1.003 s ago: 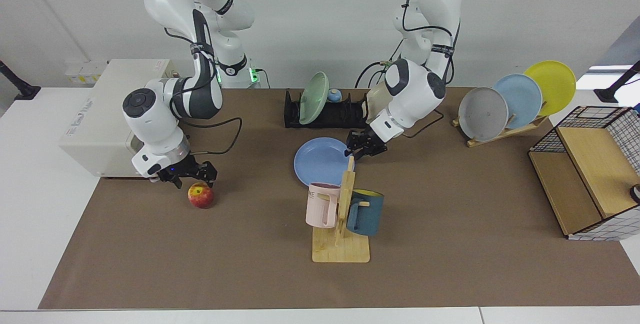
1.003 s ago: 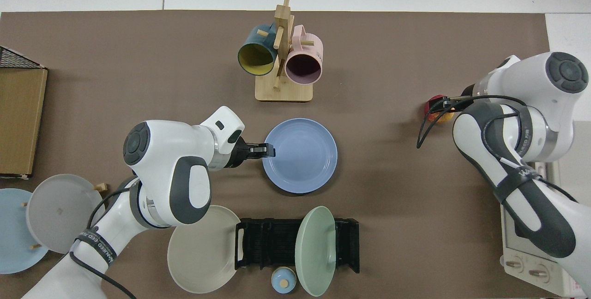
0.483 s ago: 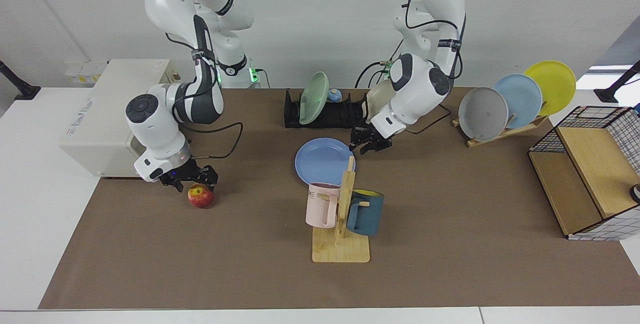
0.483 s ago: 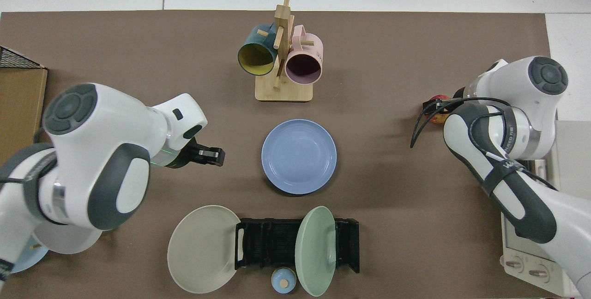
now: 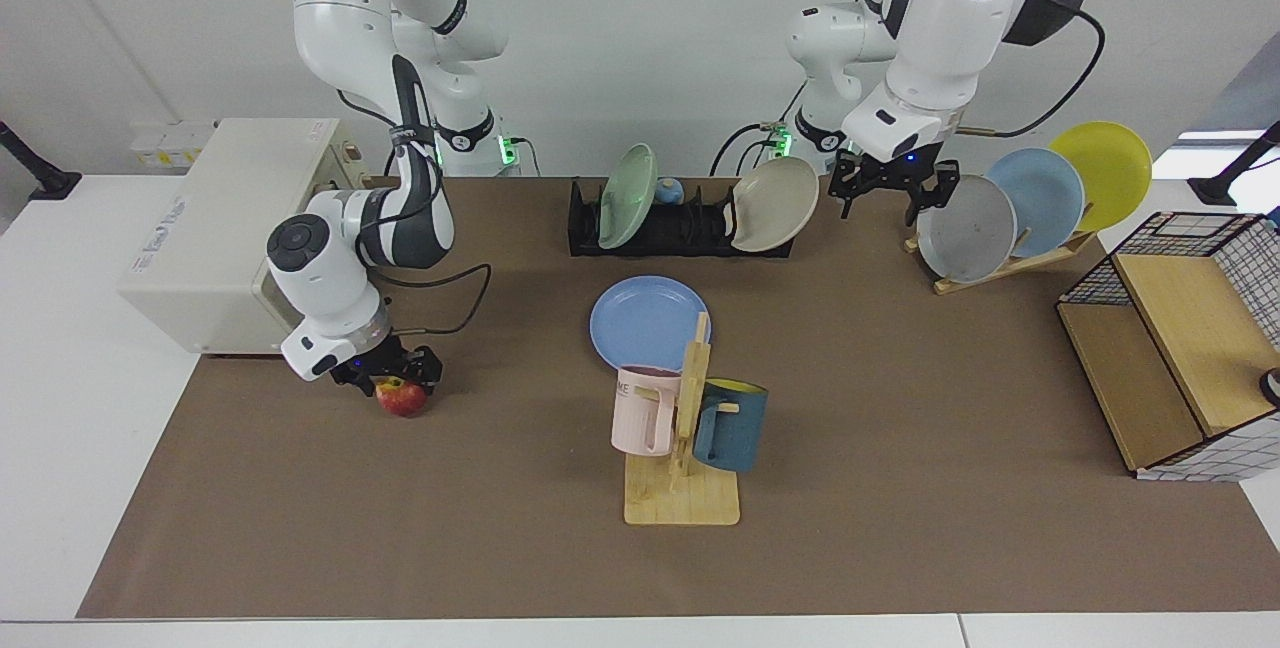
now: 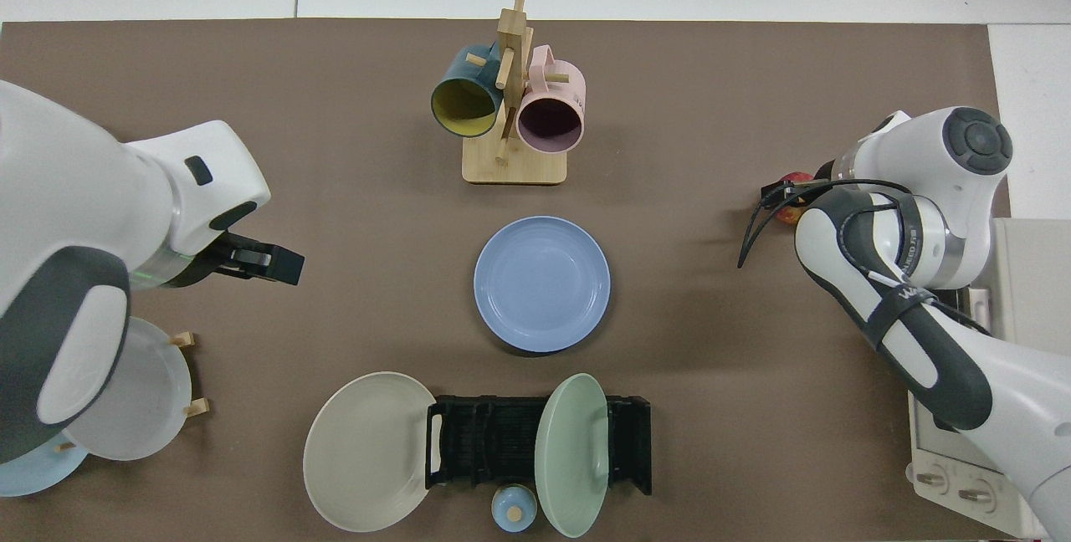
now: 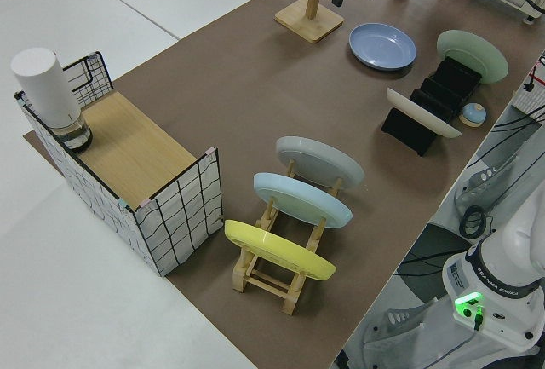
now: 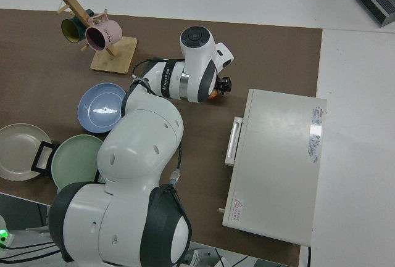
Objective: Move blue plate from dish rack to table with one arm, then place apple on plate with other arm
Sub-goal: 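Release the plate and withdraw the left gripper while the right gripper grasps the apple, then carry the apple with the right gripper over the blue plate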
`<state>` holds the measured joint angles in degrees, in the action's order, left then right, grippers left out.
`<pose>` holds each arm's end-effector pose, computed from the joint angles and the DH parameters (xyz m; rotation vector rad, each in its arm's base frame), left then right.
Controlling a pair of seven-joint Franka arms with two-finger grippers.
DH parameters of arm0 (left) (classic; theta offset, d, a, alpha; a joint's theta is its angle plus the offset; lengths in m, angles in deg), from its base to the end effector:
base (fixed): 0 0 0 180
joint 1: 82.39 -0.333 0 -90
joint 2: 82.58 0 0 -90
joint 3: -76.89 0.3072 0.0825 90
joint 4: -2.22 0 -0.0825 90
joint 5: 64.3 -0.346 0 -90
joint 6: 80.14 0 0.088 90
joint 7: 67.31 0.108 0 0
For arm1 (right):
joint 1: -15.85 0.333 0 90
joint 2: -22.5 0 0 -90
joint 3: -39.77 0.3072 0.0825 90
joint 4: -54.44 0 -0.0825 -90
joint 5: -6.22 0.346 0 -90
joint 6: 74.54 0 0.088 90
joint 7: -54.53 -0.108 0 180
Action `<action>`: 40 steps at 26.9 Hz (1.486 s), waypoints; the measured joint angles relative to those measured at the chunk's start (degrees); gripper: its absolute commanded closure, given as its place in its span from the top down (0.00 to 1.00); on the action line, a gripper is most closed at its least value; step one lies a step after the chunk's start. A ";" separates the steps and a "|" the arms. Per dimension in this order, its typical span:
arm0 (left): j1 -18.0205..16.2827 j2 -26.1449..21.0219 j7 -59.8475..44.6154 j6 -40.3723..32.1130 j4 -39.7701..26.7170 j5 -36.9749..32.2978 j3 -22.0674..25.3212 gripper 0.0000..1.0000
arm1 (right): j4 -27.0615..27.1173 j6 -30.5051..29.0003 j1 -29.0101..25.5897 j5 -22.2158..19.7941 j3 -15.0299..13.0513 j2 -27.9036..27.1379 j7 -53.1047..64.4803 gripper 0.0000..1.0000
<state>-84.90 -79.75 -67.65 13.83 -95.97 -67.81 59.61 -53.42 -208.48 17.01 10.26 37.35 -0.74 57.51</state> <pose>0.4894 -0.1262 0.5827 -3.0378 0.3915 0.0250 0.6052 -0.0104 0.3141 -3.1070 0.0214 -0.0800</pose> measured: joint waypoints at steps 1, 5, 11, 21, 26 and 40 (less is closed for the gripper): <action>-0.01 -0.14 0.00 -1.36 1.49 -0.16 0.31 0.99 | 0.00 -0.01 0.00 0.00 0.00 -0.04 0.01 0.49; -0.03 -0.80 0.01 -5.12 6.73 -0.34 1.79 0.99 | 0.03 -0.01 0.00 0.00 0.00 -0.04 0.11 0.00; 0.03 -2.10 0.01 -6.38 10.43 -1.21 2.69 1.00 | 0.73 0.02 0.00 0.00 0.02 -0.04 0.11 0.00; 0.70 -5.92 -0.33 -6.45 13.29 -1.27 3.15 1.00 | 5.21 6.34 1.62 0.14 0.38 3.57 -0.34 0.00; 0.69 -6.02 -0.36 -6.69 13.36 -0.46 3.73 1.00 | 5.56 10.61 5.52 0.15 0.40 7.97 -4.49 0.00; 0.65 -3.48 -0.56 -9.26 13.42 1.26 5.31 1.00 | 5.44 18.20 21.22 0.27 0.69 13.53 -26.51 0.00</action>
<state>-84.25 -83.23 -68.21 4.56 -82.56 -66.56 64.91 -47.99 -190.28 38.23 10.52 38.04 12.79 31.00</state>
